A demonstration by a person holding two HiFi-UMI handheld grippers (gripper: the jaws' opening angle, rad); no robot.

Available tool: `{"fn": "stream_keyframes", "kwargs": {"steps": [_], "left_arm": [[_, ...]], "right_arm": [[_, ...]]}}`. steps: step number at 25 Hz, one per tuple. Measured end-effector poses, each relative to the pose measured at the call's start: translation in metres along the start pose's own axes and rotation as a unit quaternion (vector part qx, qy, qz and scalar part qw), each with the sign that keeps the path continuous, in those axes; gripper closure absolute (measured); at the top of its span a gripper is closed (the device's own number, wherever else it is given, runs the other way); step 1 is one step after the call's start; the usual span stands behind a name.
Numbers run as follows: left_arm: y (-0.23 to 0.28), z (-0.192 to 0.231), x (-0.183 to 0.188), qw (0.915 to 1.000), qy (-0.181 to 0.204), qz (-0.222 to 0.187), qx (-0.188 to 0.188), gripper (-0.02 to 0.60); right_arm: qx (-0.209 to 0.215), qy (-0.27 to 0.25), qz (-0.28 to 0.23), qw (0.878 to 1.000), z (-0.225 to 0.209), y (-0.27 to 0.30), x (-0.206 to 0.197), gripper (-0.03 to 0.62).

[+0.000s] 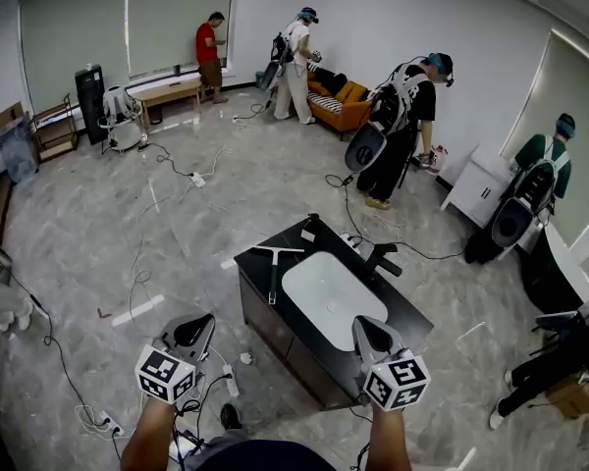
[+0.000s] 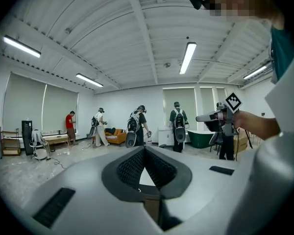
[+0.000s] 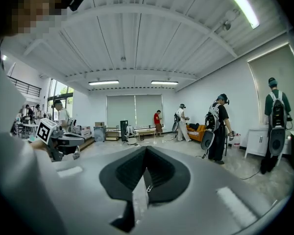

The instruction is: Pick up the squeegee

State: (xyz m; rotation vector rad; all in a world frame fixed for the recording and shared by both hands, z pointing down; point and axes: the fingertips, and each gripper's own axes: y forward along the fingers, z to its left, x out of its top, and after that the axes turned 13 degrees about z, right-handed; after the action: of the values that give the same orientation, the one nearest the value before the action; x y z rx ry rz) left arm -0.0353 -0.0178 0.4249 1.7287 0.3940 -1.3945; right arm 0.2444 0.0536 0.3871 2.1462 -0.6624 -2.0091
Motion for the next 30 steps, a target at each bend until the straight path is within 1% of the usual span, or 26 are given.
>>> {"fn": "stream_keyframes", "kwargs": {"steps": [4, 9, 12, 19, 22, 26, 28, 30], "left_arm": [[0.027, 0.031, 0.01, 0.9998, 0.004, 0.0, -0.018, 0.575], [0.052, 0.064, 0.007, 0.9989, 0.009, 0.012, -0.045, 0.575], [0.06, 0.088, 0.009, 0.9986, 0.008, 0.015, -0.05, 0.575], [0.072, 0.146, 0.012, 0.9981, 0.002, 0.007, -0.062, 0.575], [0.078, 0.175, 0.014, 0.9982, -0.002, 0.005, -0.059, 0.575], [0.08, 0.209, 0.015, 0.9987, -0.027, -0.005, -0.044, 0.575], [0.088, 0.228, 0.014, 0.999, -0.034, -0.003, -0.029, 0.575], [0.094, 0.24, 0.015, 0.999, -0.041, -0.002, -0.018, 0.575]], "right_arm": [[-0.019, 0.011, 0.002, 1.0, -0.004, 0.025, 0.006, 0.585], [-0.04, 0.026, 0.011, 0.999, -0.004, 0.059, 0.008, 0.585], [-0.044, 0.028, 0.013, 0.999, 0.0, 0.08, 0.015, 0.585], [-0.052, 0.023, 0.022, 0.998, 0.016, 0.135, 0.033, 0.585], [-0.056, 0.019, 0.02, 0.998, 0.017, 0.156, 0.048, 0.585], [-0.055, 0.004, 0.024, 0.998, 0.006, 0.189, 0.068, 0.585], [-0.047, 0.0, 0.024, 0.999, -0.002, 0.217, 0.076, 0.585], [-0.03, -0.002, 0.03, 0.999, -0.008, 0.249, 0.078, 0.585]]}}
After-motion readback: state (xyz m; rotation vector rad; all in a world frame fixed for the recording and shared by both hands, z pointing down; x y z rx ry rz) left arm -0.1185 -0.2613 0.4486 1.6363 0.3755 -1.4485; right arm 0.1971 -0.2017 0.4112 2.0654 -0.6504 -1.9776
